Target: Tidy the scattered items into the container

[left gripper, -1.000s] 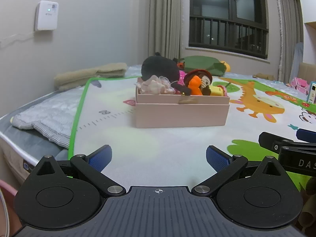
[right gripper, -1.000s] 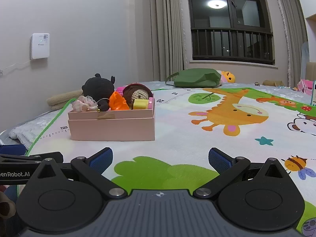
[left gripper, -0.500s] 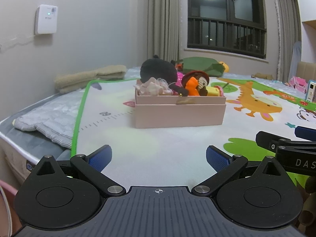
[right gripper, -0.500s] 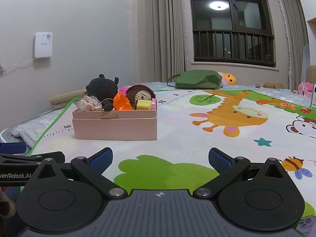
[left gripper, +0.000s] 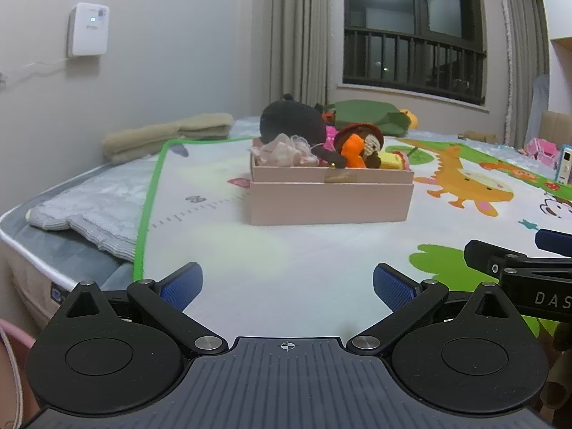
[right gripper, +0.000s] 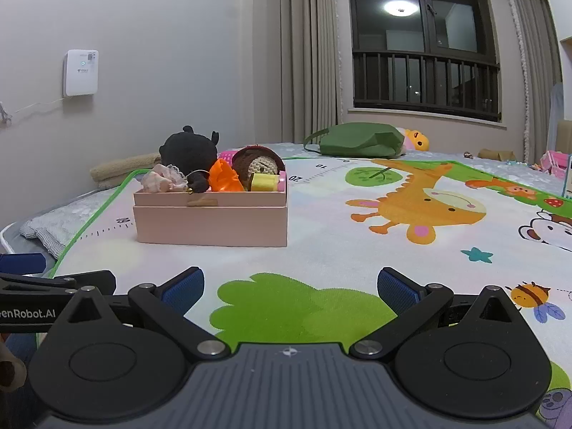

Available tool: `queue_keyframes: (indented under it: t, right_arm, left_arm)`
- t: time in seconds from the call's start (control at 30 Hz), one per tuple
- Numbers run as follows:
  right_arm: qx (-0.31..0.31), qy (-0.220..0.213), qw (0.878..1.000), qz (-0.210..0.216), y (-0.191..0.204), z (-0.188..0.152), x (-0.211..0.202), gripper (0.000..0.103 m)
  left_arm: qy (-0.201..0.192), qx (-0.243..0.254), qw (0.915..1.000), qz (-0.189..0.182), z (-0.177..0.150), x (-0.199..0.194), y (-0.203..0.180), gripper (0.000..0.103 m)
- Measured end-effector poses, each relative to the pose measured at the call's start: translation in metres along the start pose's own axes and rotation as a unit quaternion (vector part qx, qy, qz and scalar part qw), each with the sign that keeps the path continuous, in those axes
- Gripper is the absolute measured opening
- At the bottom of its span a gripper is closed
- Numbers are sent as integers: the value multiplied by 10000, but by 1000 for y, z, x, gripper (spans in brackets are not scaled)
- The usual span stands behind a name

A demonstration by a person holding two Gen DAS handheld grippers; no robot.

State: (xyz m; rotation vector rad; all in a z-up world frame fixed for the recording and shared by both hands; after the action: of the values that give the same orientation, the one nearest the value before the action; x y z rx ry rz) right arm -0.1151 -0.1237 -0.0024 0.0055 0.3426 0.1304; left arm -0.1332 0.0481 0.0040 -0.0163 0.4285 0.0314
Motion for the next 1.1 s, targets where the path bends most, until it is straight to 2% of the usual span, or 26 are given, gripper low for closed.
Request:
queue_keyframes:
  t: [1.1]
  right_arm:
    - [-27, 65, 10000, -46, 0, -4, 1, 103]
  left_arm:
    - [2, 26, 10000, 65, -4, 2, 3, 103]
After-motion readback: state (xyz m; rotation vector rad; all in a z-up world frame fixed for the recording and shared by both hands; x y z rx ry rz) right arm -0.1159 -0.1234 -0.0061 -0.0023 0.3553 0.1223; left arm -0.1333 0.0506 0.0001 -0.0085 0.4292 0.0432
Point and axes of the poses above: each gripper's, at about its wrist camera, not at the fingertips, and x roughly the way its jaws point, y to its left, z to its top, the point moved 7 cm from there along x, roughly the way its jaws point
